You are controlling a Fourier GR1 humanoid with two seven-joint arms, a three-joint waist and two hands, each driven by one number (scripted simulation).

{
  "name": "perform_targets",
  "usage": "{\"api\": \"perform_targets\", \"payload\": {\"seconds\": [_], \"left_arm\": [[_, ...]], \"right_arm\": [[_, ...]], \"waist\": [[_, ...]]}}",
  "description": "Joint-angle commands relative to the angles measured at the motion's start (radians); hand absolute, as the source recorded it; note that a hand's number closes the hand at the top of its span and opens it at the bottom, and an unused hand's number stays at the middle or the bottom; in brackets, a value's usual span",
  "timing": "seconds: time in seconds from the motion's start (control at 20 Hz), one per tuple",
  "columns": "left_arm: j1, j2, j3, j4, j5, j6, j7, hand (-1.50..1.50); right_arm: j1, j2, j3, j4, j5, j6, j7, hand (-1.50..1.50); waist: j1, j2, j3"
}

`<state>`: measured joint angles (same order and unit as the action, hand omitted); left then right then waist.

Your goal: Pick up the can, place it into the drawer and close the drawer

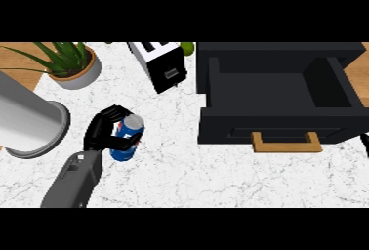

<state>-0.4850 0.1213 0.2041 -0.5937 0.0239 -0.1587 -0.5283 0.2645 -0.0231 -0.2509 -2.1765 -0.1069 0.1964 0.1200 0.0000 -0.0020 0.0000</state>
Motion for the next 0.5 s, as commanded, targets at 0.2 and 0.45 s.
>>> {"api": "perform_targets", "payload": {"seconds": [0.2,0.45], "left_arm": [[0.160,-0.023,0.044,-0.275,0.082,0.125,0.077,1.50],[0.226,-0.077,-0.058,-0.548,0.062,0.171,0.243,1.50]], "right_arm": [[0.098,0.014,-0.008,-0.081,-0.026,0.036,0.013,-1.50],[0.027,0.019,-0.014,-0.036,-0.002,-0.002,0.002,-1.50]], "waist": [[0.006,-0.005,0.001],[0.004,-0.002,0.001]]}}
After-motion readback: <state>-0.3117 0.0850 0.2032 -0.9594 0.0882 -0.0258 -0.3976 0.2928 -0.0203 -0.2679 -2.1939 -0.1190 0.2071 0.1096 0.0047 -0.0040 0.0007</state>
